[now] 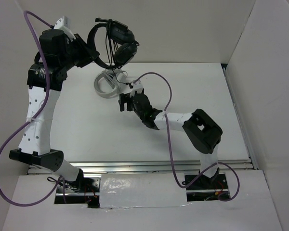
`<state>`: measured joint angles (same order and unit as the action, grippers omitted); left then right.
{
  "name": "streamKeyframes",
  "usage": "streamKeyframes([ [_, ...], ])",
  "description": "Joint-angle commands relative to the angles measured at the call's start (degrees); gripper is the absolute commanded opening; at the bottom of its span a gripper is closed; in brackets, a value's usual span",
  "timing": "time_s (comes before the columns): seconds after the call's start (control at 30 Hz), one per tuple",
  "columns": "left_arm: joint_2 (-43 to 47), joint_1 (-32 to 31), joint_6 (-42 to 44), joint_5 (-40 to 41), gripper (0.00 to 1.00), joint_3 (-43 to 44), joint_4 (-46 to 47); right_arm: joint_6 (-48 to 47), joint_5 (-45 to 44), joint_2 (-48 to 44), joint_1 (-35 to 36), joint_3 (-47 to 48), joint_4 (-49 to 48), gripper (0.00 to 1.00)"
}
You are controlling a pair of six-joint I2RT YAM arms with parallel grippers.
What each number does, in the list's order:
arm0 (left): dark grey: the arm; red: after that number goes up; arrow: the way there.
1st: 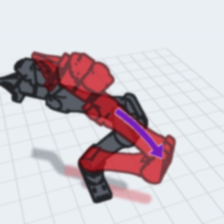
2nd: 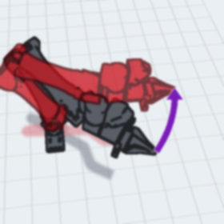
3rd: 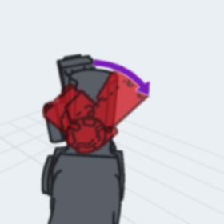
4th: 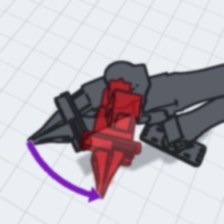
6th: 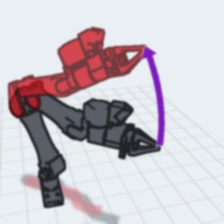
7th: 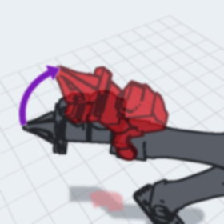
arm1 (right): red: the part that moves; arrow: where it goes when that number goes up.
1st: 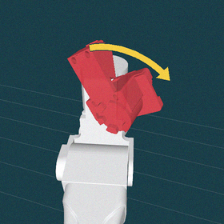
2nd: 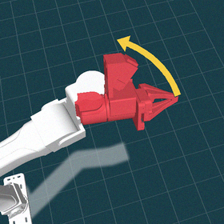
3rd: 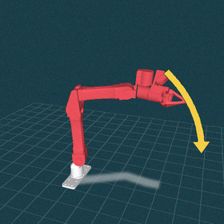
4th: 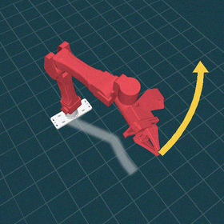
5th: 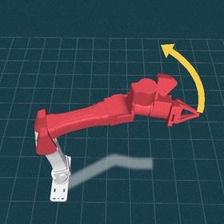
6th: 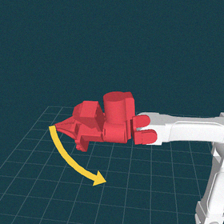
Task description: Wrap the headphones
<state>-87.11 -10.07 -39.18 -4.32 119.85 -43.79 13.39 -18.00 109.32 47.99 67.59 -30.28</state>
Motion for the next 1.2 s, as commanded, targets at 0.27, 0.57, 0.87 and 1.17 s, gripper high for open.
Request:
streamKeyframes([
  [0.27, 1.6, -0.3, -0.8, -2.1, 0.00, 3.6, 3.1, 1.8, 4.8, -7.8, -0.8, -8.3, -4.6, 0.91],
  [0.57, 1.6, -0.1, -0.3, -2.2, 0.00, 4.7, 2.6, 1.1, 10.1, -8.4, -1.7, -8.7, -4.8, 0.08],
  [0.87, 4.1, 2.1, 2.7, -14.6, 0.00, -1.0, 6.6, 0.2, 17.4, -11.0, -13.4, -11.1, 0.7, 0.00],
  [1.17, 12.8, -0.2, 8.3, -20.8, 0.00, -26.1, 17.8, -3.3, 19.8, -12.0, -26.6, -0.3, 14.1, 0.00],
])
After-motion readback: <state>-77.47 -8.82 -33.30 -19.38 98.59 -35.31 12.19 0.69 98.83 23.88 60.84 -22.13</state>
